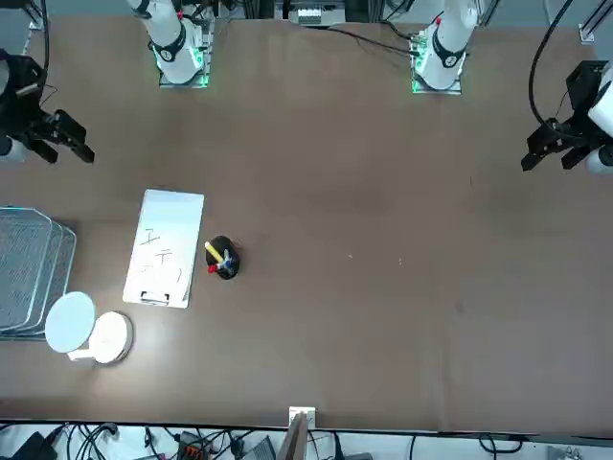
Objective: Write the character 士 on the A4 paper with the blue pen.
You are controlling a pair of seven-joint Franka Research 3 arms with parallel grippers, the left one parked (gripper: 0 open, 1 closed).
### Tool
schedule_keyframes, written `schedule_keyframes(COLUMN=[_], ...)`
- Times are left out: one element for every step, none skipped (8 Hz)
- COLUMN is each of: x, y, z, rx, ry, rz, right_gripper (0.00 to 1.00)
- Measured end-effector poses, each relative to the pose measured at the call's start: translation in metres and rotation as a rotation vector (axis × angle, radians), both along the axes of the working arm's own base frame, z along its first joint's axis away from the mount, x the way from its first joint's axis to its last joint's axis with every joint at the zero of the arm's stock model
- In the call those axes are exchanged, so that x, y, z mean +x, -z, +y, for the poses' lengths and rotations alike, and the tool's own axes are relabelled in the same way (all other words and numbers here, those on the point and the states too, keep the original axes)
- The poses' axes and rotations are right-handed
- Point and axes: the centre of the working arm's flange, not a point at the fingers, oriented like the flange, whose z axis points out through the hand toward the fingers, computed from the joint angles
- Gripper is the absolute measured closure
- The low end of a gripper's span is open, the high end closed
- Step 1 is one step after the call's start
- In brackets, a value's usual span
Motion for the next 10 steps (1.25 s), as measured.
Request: schedule_keyframes(x=[0.011,0.025,0.040,0.055,0.067,0.076,0.084,0.092,0.101,0.108], y=[0.013,0.028,0.043,0.055,0.064,0.074,0.086,0.099,0.113,0.129], z=[0.013,0.031,0.053,0.078,0.102,0.124,0.145,0.169,0.195,0.221], rx=[-0.001,-0.003,-0.006,-0.023,-0.047,-0.063,-0.074,-0.086,-0.095,-0.105], ry=[0.030,0.066,0.099,0.132,0.167,0.208,0.254,0.302,0.345,0.374], rz=[-0.002,0.004,0.014,0.016,0.012,0.008,0.002,-0.003,-0.008,-0.011], right_gripper=[0.00,0.00,0.00,0.00,0.00,0.00,0.00,0.00,0.00,0.00])
